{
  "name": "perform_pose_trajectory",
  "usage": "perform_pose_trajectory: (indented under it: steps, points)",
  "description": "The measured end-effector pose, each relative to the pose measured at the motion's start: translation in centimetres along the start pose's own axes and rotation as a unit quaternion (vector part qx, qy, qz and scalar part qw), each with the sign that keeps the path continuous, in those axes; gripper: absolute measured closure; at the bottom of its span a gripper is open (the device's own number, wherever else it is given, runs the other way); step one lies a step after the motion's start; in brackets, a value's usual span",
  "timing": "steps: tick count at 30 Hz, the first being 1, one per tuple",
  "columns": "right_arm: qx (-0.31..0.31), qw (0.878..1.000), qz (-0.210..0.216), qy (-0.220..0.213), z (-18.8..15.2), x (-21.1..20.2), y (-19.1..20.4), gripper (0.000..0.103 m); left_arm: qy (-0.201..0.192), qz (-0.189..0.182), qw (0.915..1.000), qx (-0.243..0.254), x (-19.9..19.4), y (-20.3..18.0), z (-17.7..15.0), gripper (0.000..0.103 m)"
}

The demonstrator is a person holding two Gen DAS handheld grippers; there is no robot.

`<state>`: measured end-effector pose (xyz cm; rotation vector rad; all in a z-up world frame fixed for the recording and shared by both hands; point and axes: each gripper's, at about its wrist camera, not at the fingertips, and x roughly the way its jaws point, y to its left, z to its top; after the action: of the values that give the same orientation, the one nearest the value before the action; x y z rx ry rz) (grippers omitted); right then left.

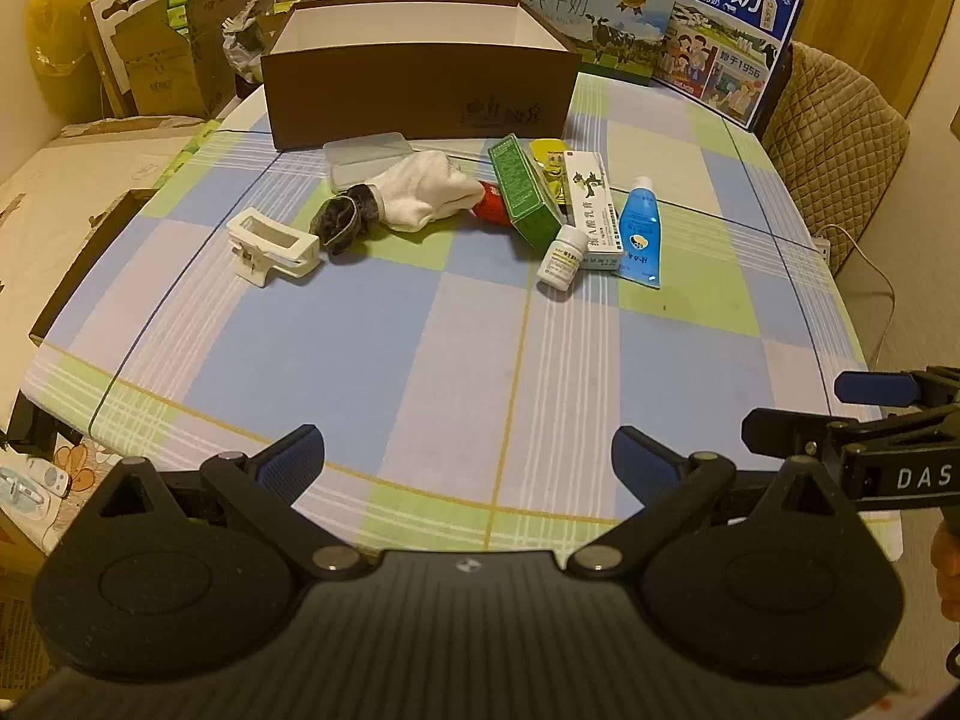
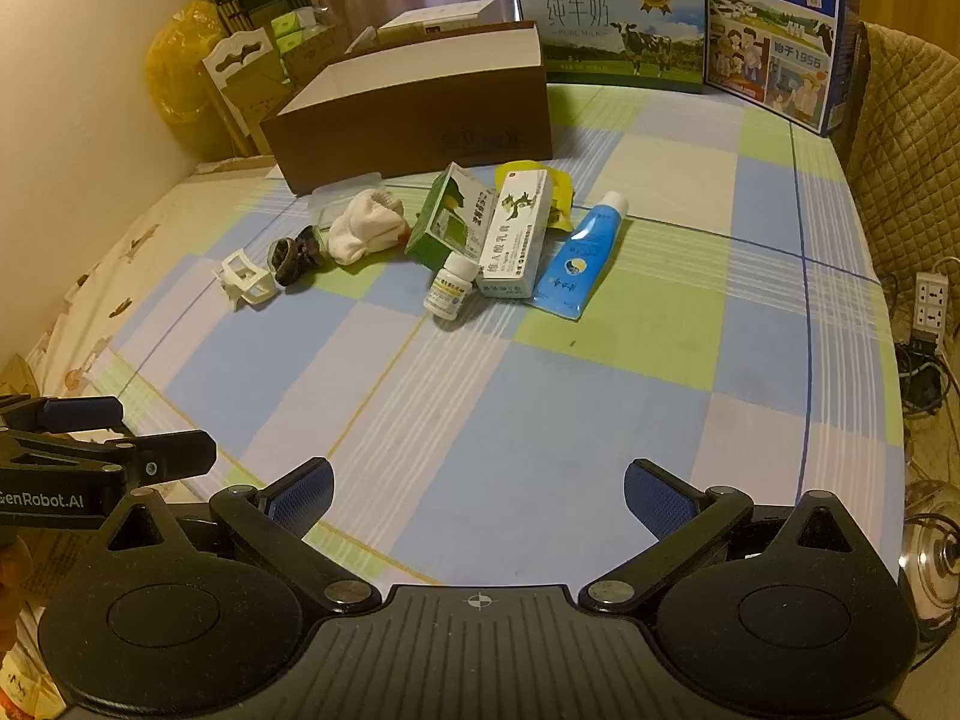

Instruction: Organize objects

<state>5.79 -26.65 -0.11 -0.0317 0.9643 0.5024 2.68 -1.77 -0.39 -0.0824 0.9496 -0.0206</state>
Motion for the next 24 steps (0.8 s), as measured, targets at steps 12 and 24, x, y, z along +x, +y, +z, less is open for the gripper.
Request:
perform_pose_trajectory:
  steps: [12, 24]
  points:
    - [0.000, 1.000, 0.005, 0.007, 0.8, 1.0, -0.8, 0.002, 0.003, 0.001, 1.0000, -0.004, 1.2, -0.1, 0.6, 0.002]
    - [-0.003, 1.000, 0.008, 0.012, 1.8, 1.7, -1.6, 0.002, 0.008, 0.003, 0.9999, -0.006, 2.1, -0.5, 1.4, 0.002]
